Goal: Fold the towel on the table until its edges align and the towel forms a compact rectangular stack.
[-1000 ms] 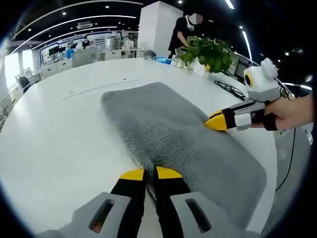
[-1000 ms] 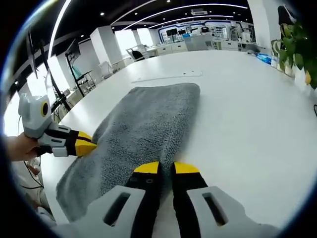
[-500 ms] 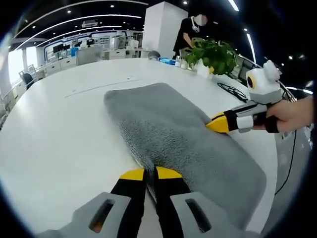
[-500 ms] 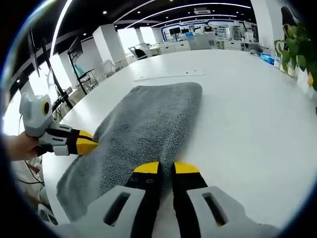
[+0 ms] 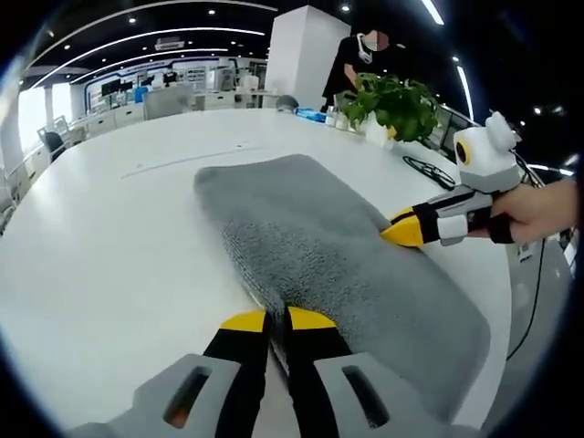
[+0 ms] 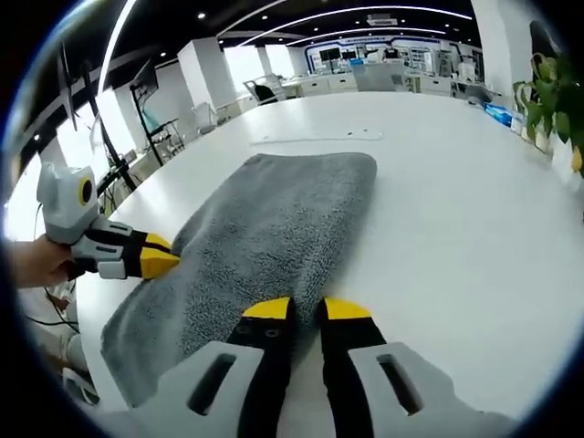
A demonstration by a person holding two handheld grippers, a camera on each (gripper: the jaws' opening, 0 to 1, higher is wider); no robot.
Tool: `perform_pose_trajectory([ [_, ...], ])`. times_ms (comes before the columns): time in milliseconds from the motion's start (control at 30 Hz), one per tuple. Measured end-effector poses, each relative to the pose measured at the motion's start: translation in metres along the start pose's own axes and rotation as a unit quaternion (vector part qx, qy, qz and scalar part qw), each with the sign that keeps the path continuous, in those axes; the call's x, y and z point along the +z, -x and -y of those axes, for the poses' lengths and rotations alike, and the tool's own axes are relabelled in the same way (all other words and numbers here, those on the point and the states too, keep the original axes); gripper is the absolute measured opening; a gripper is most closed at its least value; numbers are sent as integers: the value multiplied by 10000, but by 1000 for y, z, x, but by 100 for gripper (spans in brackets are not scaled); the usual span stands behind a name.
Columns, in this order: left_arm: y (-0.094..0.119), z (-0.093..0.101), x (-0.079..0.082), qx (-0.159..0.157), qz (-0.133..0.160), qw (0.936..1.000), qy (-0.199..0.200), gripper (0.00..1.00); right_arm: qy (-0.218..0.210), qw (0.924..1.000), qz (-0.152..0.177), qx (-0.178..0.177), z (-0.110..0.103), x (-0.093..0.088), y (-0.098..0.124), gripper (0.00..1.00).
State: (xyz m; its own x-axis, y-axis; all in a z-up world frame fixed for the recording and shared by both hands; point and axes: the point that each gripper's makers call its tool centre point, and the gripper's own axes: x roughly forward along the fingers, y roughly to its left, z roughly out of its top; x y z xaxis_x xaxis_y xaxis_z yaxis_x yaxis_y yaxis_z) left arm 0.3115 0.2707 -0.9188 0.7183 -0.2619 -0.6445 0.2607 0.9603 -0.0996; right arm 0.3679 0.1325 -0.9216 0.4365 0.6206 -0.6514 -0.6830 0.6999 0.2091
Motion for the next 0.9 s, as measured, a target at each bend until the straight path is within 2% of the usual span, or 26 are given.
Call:
perform_pose_trajectory([
  [167, 1, -1, 2, 27, -71, 10000, 12, 9, 42, 10000, -34, 26, -1, 5, 4, 10],
  [233, 3, -2, 2, -45, 44, 9990, 445, 11, 228, 9997, 21, 49, -2, 10, 8, 10],
  [267, 5, -3, 3, -56, 82, 9985, 533, 13, 293, 9995, 45, 74, -2, 11, 10, 10],
  [333, 10, -4, 5, -70, 150, 9988, 452, 18, 319, 9994, 59, 105, -4, 14, 14, 10],
  [500, 15, 7, 14, -232, 101, 9997, 64, 26, 362, 9992, 111, 140, -3, 19, 19, 11],
  [633, 20, 15, 25, -357, 151, 9987, -334, 32, 504, 9983, 168, 229, -10, 24, 26, 13],
  [767, 24, 29, 32, -682, 67, 9942, -826, 36, 572, 9976, 179, 348, -17, 26, 29, 16],
  [900, 29, 37, 35, -769, 36, 9896, -1213, 44, 837, 9953, 94, 485, -25, 23, 35, 18],
])
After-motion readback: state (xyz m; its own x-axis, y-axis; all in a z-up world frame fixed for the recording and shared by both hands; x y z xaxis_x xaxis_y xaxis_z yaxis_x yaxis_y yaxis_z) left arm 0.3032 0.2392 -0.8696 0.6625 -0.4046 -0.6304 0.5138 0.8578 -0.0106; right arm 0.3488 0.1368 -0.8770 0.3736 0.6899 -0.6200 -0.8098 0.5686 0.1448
